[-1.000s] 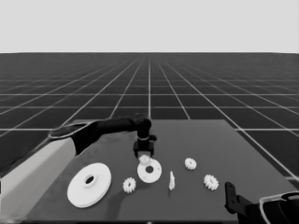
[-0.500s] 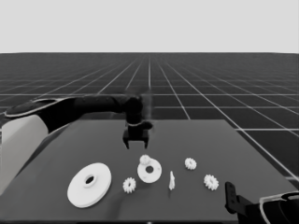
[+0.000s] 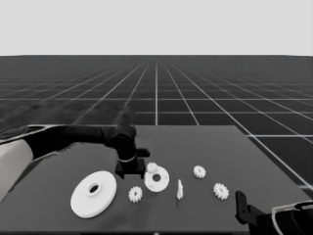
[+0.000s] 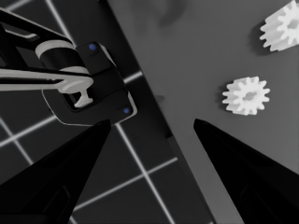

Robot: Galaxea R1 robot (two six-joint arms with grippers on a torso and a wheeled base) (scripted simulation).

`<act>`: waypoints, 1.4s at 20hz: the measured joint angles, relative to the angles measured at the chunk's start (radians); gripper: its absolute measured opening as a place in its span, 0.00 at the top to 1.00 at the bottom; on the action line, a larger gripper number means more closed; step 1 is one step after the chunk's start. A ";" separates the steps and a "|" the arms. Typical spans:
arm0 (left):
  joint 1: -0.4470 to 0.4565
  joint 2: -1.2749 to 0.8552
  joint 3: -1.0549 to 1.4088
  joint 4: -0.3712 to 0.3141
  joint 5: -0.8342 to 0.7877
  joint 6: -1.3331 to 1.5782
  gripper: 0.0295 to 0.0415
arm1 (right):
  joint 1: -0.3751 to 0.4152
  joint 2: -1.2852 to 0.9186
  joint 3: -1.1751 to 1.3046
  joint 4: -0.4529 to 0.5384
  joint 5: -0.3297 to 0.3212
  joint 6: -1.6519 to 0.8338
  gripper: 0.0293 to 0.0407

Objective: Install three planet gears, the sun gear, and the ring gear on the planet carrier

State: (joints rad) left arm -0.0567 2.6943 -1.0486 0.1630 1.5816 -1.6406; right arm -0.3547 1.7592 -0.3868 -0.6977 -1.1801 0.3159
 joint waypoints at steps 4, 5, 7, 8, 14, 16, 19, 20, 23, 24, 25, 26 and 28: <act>0.297 0.023 -0.143 0.257 -0.026 0.116 0.25 | 0.000 0.000 0.000 0.000 0.000 0.000 0.19; 0.309 0.026 -0.158 0.268 -0.033 0.126 0.25 | 0.000 0.000 0.000 0.000 0.000 0.000 0.19; 0.320 0.029 -0.172 0.278 -0.039 0.136 0.25 | 0.000 0.000 0.000 0.000 0.000 0.000 0.19; 0.322 0.030 -0.175 0.280 -0.040 0.138 0.25 | 0.000 0.000 0.000 0.000 0.000 0.000 0.19; 0.324 0.031 -0.179 0.283 -0.042 0.141 0.86 | 0.000 0.000 0.000 0.000 0.000 0.000 0.19; 0.324 0.031 -0.179 0.283 -0.042 0.141 0.86 | 0.000 0.000 0.000 0.000 0.000 0.000 0.19; 0.324 0.031 -0.179 0.283 -0.042 0.141 0.86 | 0.000 0.000 0.000 0.000 0.000 0.000 0.19; 0.191 -0.003 -0.029 0.114 0.022 0.038 0.86 | 0.000 0.000 0.000 0.000 0.000 0.000 0.19; -0.106 -0.003 0.017 -0.148 -0.002 -0.011 0.86 | 0.000 0.000 0.000 0.000 0.000 0.000 0.19; -0.136 -0.001 0.009 -0.177 -0.008 -0.005 0.86 | 0.000 0.000 0.000 0.000 0.000 0.000 0.19; -0.153 0.000 0.003 -0.193 -0.011 0.000 0.86 | 0.000 0.000 0.000 0.000 0.000 0.000 0.19; -0.163 0.000 -0.001 -0.202 -0.012 0.003 0.86 | 0.000 0.000 0.000 0.000 0.000 0.000 0.19; -0.171 0.001 -0.004 -0.211 -0.014 0.006 0.86 | 0.000 0.000 0.000 0.000 0.000 0.000 0.19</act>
State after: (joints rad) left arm -0.2279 2.6953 -1.0529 -0.0483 1.5680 -1.6344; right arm -0.3547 1.7592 -0.3868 -0.6977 -1.1801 0.3159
